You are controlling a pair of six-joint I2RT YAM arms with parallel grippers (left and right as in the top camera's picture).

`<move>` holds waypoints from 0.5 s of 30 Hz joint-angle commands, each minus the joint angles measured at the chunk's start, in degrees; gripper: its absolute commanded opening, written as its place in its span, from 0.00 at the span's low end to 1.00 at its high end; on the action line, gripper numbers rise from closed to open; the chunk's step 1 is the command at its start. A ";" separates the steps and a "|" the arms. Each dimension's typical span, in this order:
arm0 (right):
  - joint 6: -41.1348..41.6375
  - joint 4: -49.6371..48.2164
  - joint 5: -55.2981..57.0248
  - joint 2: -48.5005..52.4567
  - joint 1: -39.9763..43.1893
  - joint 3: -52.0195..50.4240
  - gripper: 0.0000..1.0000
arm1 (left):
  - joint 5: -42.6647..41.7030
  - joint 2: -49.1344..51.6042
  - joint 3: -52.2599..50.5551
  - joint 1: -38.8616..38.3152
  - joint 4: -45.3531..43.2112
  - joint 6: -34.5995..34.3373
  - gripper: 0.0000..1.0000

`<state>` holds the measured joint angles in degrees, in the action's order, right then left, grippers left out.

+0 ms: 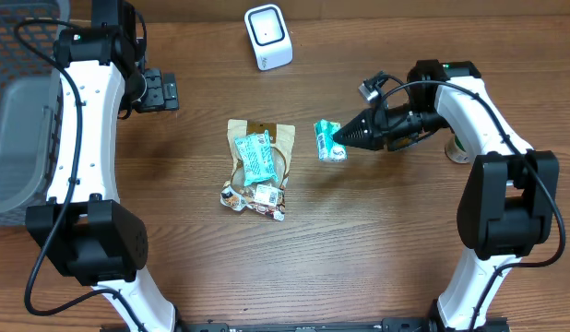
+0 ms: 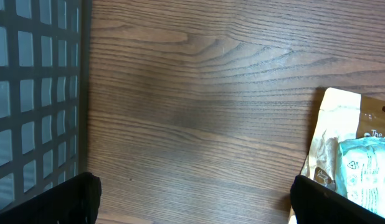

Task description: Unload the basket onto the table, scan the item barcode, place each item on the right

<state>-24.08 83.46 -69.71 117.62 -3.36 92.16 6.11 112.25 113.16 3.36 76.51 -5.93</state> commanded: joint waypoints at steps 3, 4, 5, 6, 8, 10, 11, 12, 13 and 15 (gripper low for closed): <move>-14.08 6.19 -5.95 -2.45 0.17 1.51 0.04 | 0.26 -0.15 0.90 -0.42 -0.09 0.63 1.00; -15.54 7.72 -6.21 -2.45 0.20 1.53 0.04 | 0.26 -0.15 0.90 -0.42 -0.09 0.61 1.00; -16.98 9.14 -6.51 -2.47 0.22 1.57 0.04 | 0.26 -0.15 0.90 -0.42 -0.09 0.61 0.99; -18.69 10.69 -6.97 -2.49 0.22 1.62 0.04 | 0.26 -0.15 0.90 -0.42 -0.09 0.61 1.00; -22.95 13.68 -8.09 -2.58 0.22 1.73 0.04 | 0.26 -0.15 0.90 -0.42 -0.09 0.61 1.00; -22.56 13.68 -8.66 -3.17 0.22 1.73 0.04 | 0.26 -0.15 0.90 -0.44 -0.09 0.61 1.00; -22.56 13.68 -9.03 -3.45 0.22 1.73 0.04 | 0.24 -0.15 0.90 -0.44 -0.09 0.61 1.00; -22.56 13.68 -9.51 -3.85 0.22 1.73 0.04 | 0.26 -0.15 0.90 -0.42 -0.09 0.61 1.00; -22.53 13.68 -9.97 -4.31 0.22 1.73 0.04 | 0.26 -0.15 0.90 -0.42 -0.09 0.61 0.99; -22.51 13.68 -11.02 -5.73 0.22 1.73 0.04 | 0.26 -0.15 0.90 -0.42 -0.09 0.61 1.00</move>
<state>-43.94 97.12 -76.99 116.16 -3.38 92.36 6.11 112.25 113.14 3.36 76.51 -5.93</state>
